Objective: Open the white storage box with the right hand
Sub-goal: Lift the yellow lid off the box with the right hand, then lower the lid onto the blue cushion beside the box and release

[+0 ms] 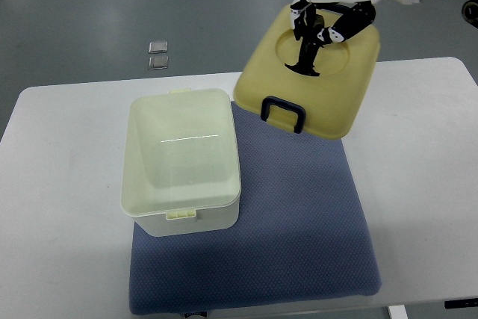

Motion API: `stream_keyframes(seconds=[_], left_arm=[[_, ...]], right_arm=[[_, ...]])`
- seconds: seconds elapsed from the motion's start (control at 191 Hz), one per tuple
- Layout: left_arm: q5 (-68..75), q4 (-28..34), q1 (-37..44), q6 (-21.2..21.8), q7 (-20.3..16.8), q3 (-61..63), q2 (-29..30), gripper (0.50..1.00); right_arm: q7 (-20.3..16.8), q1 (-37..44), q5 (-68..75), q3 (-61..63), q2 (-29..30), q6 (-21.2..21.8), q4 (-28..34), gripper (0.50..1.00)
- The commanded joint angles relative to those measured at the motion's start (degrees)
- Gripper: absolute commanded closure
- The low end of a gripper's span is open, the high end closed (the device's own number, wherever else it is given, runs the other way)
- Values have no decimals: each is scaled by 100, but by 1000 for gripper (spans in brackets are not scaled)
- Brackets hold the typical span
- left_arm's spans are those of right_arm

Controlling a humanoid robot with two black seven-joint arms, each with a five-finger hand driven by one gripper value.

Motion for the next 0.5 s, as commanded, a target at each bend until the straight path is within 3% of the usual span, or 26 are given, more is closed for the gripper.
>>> stream_keyframes(seconds=[0.0, 0.283, 0.493], left_arm=[[0, -41, 0, 1, 0, 18, 0, 500], [9, -41, -18, 1, 0, 36, 0, 500], [9, -6, -18, 1, 0, 18, 0, 500]], right_arm=[[1, -343, -53, -84, -193, -93, -66, 1000], [1, -1213, -466, -84, 26, -629, -479, 1000], [1, -1451, -475, -84, 519, -674, -558, 1000]])
